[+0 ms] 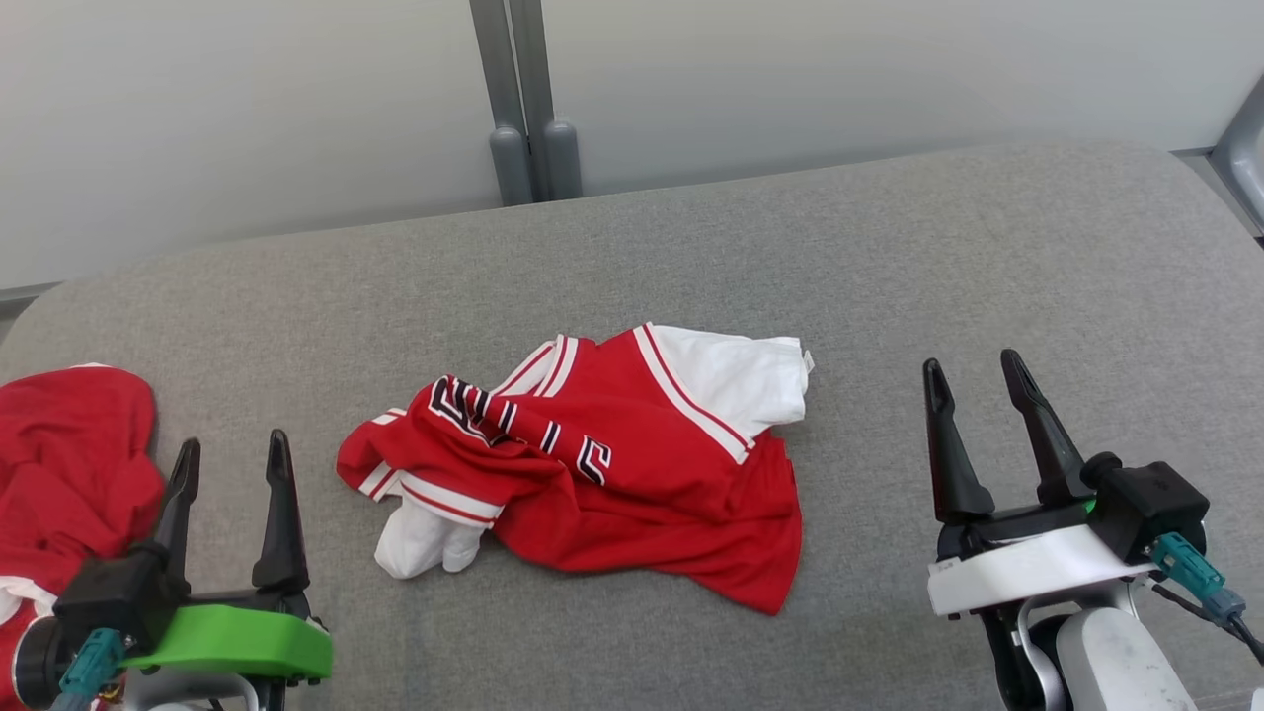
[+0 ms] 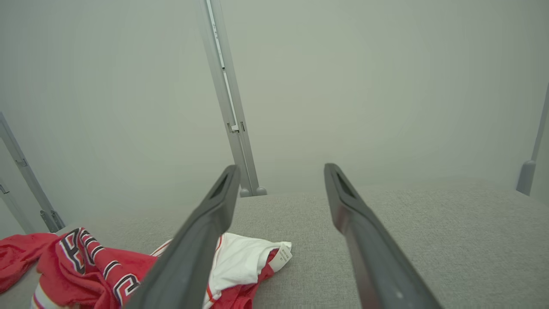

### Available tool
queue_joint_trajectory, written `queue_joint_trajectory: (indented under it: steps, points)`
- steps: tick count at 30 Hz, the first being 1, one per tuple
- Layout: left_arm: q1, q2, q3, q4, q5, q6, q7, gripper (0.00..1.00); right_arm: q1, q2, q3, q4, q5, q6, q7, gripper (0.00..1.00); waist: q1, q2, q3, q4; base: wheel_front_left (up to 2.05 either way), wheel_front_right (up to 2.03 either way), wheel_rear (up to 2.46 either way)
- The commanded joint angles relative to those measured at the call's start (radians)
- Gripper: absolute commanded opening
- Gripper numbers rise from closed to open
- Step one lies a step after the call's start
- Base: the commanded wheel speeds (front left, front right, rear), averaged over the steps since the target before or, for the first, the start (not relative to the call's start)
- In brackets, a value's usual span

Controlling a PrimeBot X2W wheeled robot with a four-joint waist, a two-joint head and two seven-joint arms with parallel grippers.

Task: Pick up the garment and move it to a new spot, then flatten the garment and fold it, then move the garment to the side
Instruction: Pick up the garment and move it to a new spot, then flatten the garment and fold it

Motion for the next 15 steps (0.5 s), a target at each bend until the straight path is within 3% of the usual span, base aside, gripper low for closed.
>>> queue_joint_trajectory:
  steps: [1, 15]
  points:
    - [0.020, -0.009, 0.010, -0.004, 0.013, -0.003, 0.000, 1.00, 0.009, -0.002, -0.002, 0.007, -0.014, 0.000, -0.003, 1.00, 0.0000, 0.0000, 0.005, 0.003, 0.00, 0.00, 0.00]
    - [0.069, -0.112, 0.085, 0.072, 0.123, -0.064, 0.000, 1.00, -0.012, -0.003, 0.010, 0.070, -0.035, 0.000, -0.003, 1.00, 0.0000, 0.0000, 0.008, 0.019, 0.00, 0.00, 0.00]
